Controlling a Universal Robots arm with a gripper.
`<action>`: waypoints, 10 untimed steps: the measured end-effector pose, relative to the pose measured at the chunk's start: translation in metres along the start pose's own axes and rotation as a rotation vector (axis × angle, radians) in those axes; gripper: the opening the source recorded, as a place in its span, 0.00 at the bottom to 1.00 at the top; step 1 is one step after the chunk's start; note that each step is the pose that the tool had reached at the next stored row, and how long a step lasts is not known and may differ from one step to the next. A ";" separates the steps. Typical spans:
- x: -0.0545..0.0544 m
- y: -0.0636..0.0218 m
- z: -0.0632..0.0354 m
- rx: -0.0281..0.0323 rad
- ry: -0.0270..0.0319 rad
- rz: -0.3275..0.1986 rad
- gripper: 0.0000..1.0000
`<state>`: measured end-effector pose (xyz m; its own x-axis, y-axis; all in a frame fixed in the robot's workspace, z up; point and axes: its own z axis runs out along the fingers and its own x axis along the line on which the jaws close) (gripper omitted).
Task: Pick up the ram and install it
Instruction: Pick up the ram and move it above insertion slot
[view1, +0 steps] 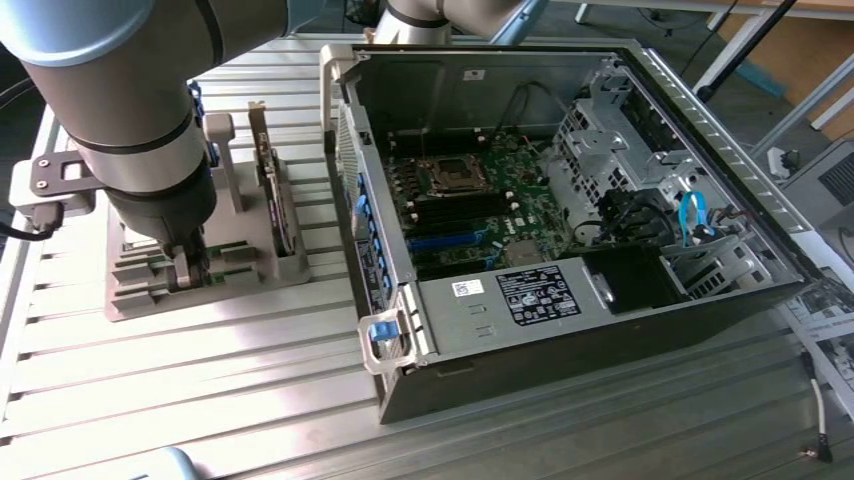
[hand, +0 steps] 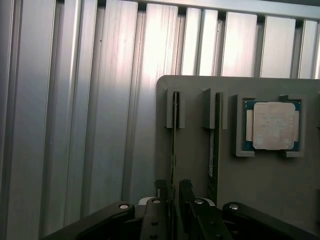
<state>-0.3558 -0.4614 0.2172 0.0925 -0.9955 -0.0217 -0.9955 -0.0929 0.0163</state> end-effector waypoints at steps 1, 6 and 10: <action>0.000 0.0000 0.0005 -0.0001 0.0001 0.000 0.24; 0.000 -0.0006 0.0008 0.0003 -0.0002 0.000 0.24; 0.000 -0.0043 0.0006 0.0001 0.0000 0.000 0.24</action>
<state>-0.3514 -0.4614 0.2166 0.0925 -0.9955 -0.0217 -0.9955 -0.0929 0.0162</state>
